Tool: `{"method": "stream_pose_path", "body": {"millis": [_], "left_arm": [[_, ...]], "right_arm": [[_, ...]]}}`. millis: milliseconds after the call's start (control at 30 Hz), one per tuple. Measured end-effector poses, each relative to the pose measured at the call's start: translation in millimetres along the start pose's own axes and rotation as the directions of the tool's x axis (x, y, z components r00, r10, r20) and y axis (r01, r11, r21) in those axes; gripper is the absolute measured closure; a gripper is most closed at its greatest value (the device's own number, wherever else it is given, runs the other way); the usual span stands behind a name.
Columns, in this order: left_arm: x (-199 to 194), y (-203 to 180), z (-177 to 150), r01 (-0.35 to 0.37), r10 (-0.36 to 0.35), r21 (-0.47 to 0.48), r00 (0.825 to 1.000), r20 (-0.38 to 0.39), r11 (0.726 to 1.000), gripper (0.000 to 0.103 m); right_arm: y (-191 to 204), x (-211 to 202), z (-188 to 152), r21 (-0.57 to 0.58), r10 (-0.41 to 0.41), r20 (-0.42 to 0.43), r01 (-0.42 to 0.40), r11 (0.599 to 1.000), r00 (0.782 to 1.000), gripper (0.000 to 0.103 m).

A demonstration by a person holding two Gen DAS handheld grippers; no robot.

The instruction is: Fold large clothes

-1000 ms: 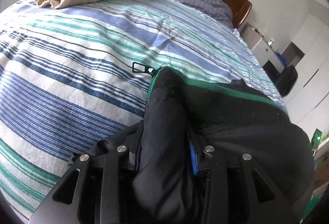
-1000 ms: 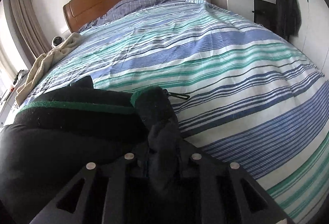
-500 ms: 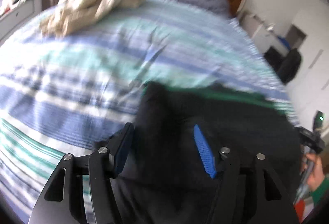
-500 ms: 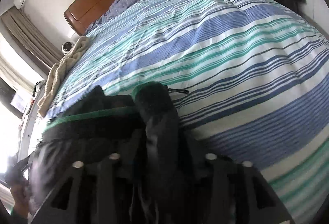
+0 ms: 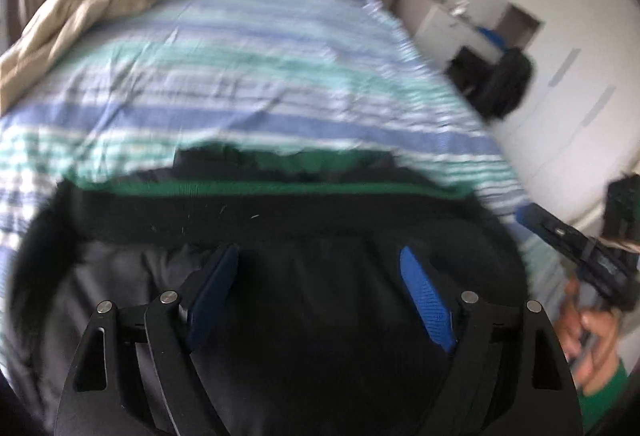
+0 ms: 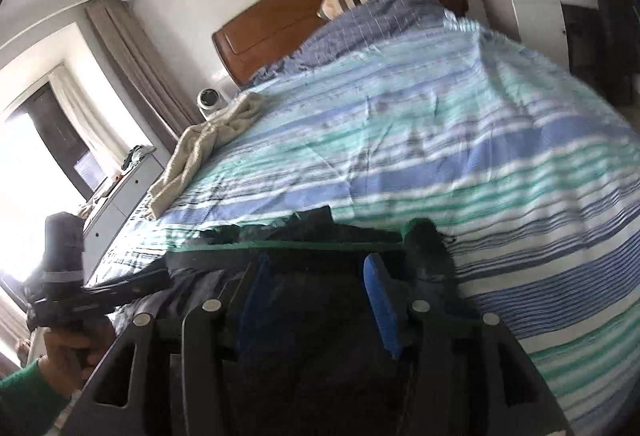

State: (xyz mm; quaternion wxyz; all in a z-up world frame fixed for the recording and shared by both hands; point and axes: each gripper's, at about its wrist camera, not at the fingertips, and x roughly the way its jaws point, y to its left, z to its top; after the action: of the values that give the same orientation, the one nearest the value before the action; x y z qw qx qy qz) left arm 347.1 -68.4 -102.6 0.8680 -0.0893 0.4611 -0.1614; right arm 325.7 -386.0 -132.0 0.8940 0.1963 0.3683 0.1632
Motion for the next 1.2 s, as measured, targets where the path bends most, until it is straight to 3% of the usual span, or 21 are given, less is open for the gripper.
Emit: {"method": "stream_pose_path", "body": {"millis": [67,100,133,200,433,567,667,733,867,1033,1200], "left_arm": [[18.2,3.7,-8.3,-0.025,0.025,0.025,1.000,-0.009,0.999,0.015],[23.8,4.8,-12.3,-0.016,0.016,0.037,1.000,-0.004,0.999,0.014],[27.1,4.4,-13.1,-0.011,0.011,0.041,1.000,-0.003,0.999,0.013],[34.4,5.1,-16.9,-0.011,0.011,0.063,1.000,0.000,0.998,0.012],[51.3,9.9,-26.2,-0.012,0.010,0.061,0.999,0.033,0.998,0.011],[47.7,5.8,-23.2,-0.026,0.024,0.072,0.999,0.020,0.997,0.011],[28.5,-6.9,-18.1,-0.055,0.061,0.114,0.997,-0.055,0.992,0.015],[8.1,-14.3,-22.2,-0.029,0.041,0.144,0.996,-0.076,0.989,0.015],[-11.2,-20.6,-48.1,-0.037,0.055,0.211,0.995,-0.080,0.977,0.013],[11.8,-12.6,-67.7,-0.046,0.057,0.229,0.997,-0.042,0.972,0.010],[24.4,-7.3,-66.3,-0.033,0.044,0.222,0.998,-0.044,0.974,0.008]], "right_arm": [[-27.2,29.8,-13.8,0.066,-0.039,-0.071,0.044,0.997,0.997,0.053],[-38.4,38.6,-21.3,0.097,-0.008,-0.076,0.015,0.995,0.997,0.053],[-48.3,40.0,-27.6,0.130,0.026,-0.030,-0.021,0.991,0.999,0.054],[-51.1,41.5,-30.4,0.133,0.014,0.000,-0.014,0.991,1.000,0.056],[-54.1,56.0,-32.6,0.118,-0.007,0.021,0.005,0.993,1.000,0.056],[-56.0,55.8,-32.5,0.115,-0.008,0.014,0.006,0.993,1.000,0.055],[-56.0,53.2,-31.2,0.117,-0.003,-0.008,0.004,0.993,1.000,0.054],[-52.2,50.9,-26.5,0.102,-0.017,-0.053,0.023,0.995,0.998,0.054],[-31.6,27.5,-22.3,0.044,-0.077,-0.091,0.081,0.996,0.993,0.053],[-8.7,-39.2,-46.8,0.059,0.030,0.012,-0.031,0.998,0.999,0.050],[-5.9,-88.5,-101.6,0.103,0.048,0.071,-0.056,0.993,0.996,0.049]]}}
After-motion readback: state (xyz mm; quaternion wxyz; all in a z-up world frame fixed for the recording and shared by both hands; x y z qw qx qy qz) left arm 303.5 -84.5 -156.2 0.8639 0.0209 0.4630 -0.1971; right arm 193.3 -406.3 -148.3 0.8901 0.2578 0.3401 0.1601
